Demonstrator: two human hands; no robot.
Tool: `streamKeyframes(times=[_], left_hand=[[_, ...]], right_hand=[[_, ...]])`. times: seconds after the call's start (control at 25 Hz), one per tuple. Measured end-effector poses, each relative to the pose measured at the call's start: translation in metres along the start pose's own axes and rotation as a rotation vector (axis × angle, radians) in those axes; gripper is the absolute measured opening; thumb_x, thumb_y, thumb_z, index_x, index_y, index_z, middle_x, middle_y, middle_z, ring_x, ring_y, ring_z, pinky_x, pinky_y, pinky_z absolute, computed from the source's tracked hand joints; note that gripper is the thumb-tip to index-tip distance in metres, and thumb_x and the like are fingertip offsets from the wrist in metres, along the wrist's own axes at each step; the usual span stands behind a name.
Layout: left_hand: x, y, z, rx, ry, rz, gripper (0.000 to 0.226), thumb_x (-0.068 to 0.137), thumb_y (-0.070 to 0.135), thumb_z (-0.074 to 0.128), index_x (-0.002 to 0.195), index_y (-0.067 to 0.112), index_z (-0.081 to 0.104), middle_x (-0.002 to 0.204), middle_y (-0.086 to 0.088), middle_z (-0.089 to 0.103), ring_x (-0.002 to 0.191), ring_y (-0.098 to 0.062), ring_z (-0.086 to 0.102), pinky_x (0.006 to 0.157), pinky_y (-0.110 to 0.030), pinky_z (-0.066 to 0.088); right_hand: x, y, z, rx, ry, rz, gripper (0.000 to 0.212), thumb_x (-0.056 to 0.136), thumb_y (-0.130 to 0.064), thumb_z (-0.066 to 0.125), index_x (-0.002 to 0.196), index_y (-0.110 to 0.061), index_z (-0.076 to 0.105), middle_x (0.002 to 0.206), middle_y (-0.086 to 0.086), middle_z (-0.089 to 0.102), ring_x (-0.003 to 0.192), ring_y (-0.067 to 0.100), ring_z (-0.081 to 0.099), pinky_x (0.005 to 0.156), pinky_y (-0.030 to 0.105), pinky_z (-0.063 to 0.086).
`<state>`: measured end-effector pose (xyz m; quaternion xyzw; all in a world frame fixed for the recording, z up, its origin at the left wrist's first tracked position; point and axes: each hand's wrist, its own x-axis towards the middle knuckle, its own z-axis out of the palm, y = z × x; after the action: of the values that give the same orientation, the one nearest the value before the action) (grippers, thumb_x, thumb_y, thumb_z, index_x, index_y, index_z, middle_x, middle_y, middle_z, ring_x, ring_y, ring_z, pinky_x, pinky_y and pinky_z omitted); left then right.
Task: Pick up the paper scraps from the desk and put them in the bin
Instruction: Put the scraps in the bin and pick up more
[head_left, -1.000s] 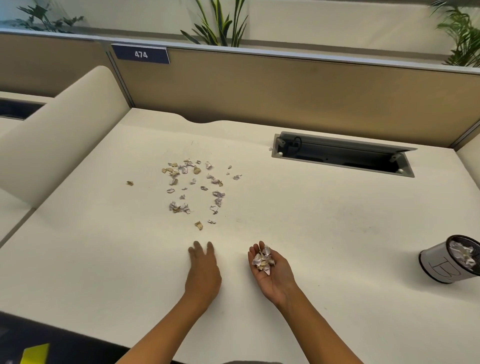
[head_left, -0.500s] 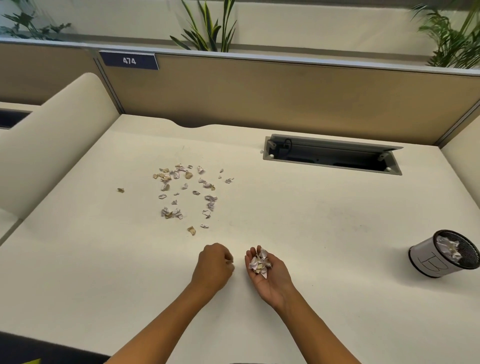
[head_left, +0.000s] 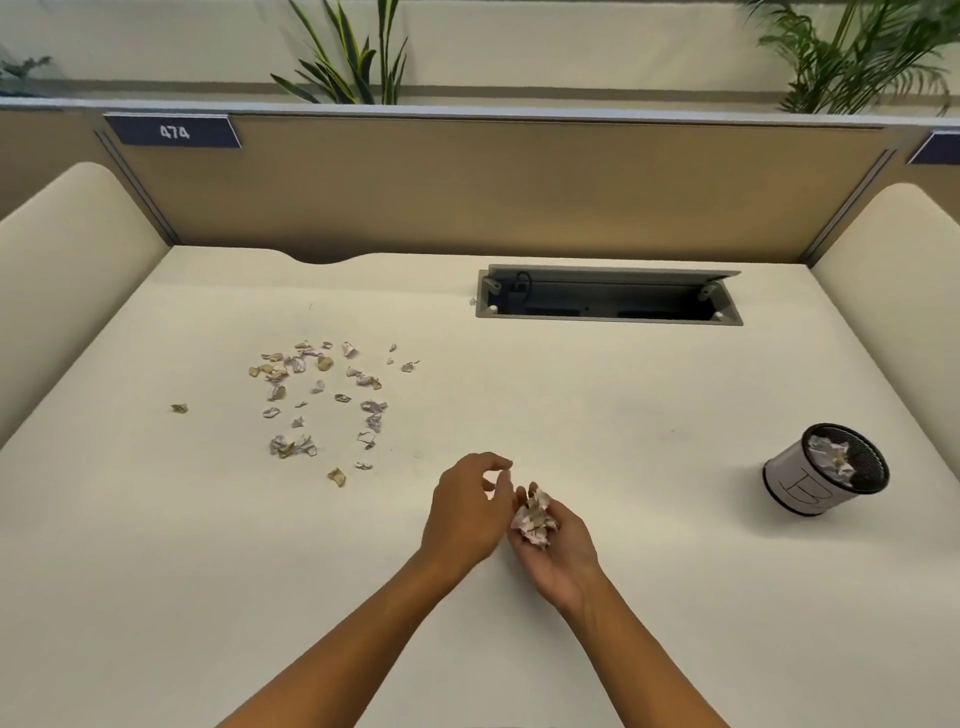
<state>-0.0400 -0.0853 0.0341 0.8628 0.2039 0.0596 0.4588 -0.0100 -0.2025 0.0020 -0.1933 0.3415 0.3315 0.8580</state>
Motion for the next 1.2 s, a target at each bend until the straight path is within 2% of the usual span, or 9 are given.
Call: streamKeyframes(times=[0.12,0.2,0.28,0.4,0.64,0.76,1.0,1.08,1.2], left_hand=[[0.019,-0.029,0.011,0.111,-0.057,0.007,0.033,0.097,0.027,0.051,0.129,0.02,0.057,0.137,0.005,0.055,0.127,-0.013,0.051,0.099,-0.022,0.039],[0.032,-0.05,0.02,0.347,-0.191,-0.01,0.06,0.097,0.042,0.049,0.149,0.015,0.033,0.16,-0.001,0.025,0.15,-0.021,0.017,0.12,-0.037,0.018],[0.043,-0.066,0.027,0.506,-0.286,-0.047,0.092,0.088,0.065,0.047,0.156,0.02,0.004,0.164,0.005,-0.01,0.15,-0.022,-0.015,0.119,-0.049,-0.007],[0.052,-0.076,0.037,0.523,-0.337,-0.099,0.121,0.066,0.088,0.047,0.153,0.031,-0.015,0.157,0.011,-0.03,0.144,-0.022,-0.034,0.112,-0.056,-0.021],[0.059,-0.085,0.04,0.543,-0.349,-0.123,0.135,0.046,0.098,0.041,0.151,0.037,-0.017,0.147,0.019,-0.04,0.142,-0.02,-0.036,0.111,-0.057,-0.021],[0.059,-0.086,0.04,0.524,-0.328,-0.115,0.136,0.043,0.099,0.041,0.152,0.038,-0.014,0.149,0.021,-0.036,0.143,-0.018,-0.035,0.112,-0.057,-0.021],[0.056,-0.086,0.039,0.494,-0.291,-0.104,0.133,0.045,0.097,0.046,0.152,0.041,-0.009,0.156,0.019,-0.028,0.144,-0.014,-0.033,0.113,-0.054,-0.02],[0.056,-0.085,0.04,0.492,-0.279,-0.104,0.133,0.045,0.097,0.047,0.152,0.041,-0.008,0.158,0.019,-0.026,0.144,-0.012,-0.032,0.114,-0.053,-0.02],[0.055,-0.085,0.039,0.478,-0.263,-0.099,0.131,0.046,0.095,0.051,0.152,0.042,-0.005,0.159,0.019,-0.023,0.144,-0.011,-0.031,0.114,-0.051,-0.02]], right_hand=[[-0.003,-0.021,-0.007,0.076,0.03,-0.068,0.014,0.098,-0.007,0.051,0.094,-0.001,0.064,0.089,0.014,0.066,0.087,0.024,0.064,0.087,0.035,0.053],[-0.005,-0.037,-0.013,0.108,0.03,-0.096,0.014,0.098,-0.008,0.052,0.092,-0.002,0.063,0.085,0.013,0.067,0.085,0.024,0.064,0.085,0.034,0.055],[-0.01,-0.057,-0.017,0.147,0.019,-0.13,0.014,0.099,-0.011,0.053,0.09,-0.004,0.062,0.086,0.01,0.066,0.084,0.023,0.064,0.082,0.034,0.054],[-0.02,-0.097,-0.02,0.179,-0.005,-0.226,0.019,0.1,-0.013,0.051,0.087,-0.006,0.064,0.084,0.007,0.067,0.084,0.02,0.062,0.08,0.031,0.052],[-0.054,-0.206,-0.018,0.198,-0.103,-0.542,0.019,0.096,-0.013,0.052,0.081,-0.011,0.064,0.077,0.004,0.067,0.077,0.016,0.063,0.079,0.028,0.053],[-0.072,-0.263,-0.025,0.158,-0.119,-0.726,0.017,0.092,-0.015,0.054,0.08,-0.013,0.065,0.08,0.002,0.068,0.079,0.016,0.064,0.079,0.026,0.055],[-0.079,-0.321,-0.042,-0.489,0.249,-1.114,0.028,0.098,-0.013,0.044,0.081,-0.02,0.066,0.076,-0.01,0.07,0.078,0.007,0.067,0.073,0.02,0.051],[-0.077,-0.325,-0.048,-0.659,0.282,-1.141,0.028,0.095,-0.02,0.044,0.081,-0.021,0.068,0.086,-0.005,0.07,0.086,0.01,0.066,0.081,0.024,0.051],[-0.076,-0.331,-0.057,-0.777,0.21,-1.117,0.029,0.094,-0.017,0.041,0.088,-0.019,0.07,0.096,-0.002,0.071,0.097,0.009,0.067,0.091,0.022,0.051]])
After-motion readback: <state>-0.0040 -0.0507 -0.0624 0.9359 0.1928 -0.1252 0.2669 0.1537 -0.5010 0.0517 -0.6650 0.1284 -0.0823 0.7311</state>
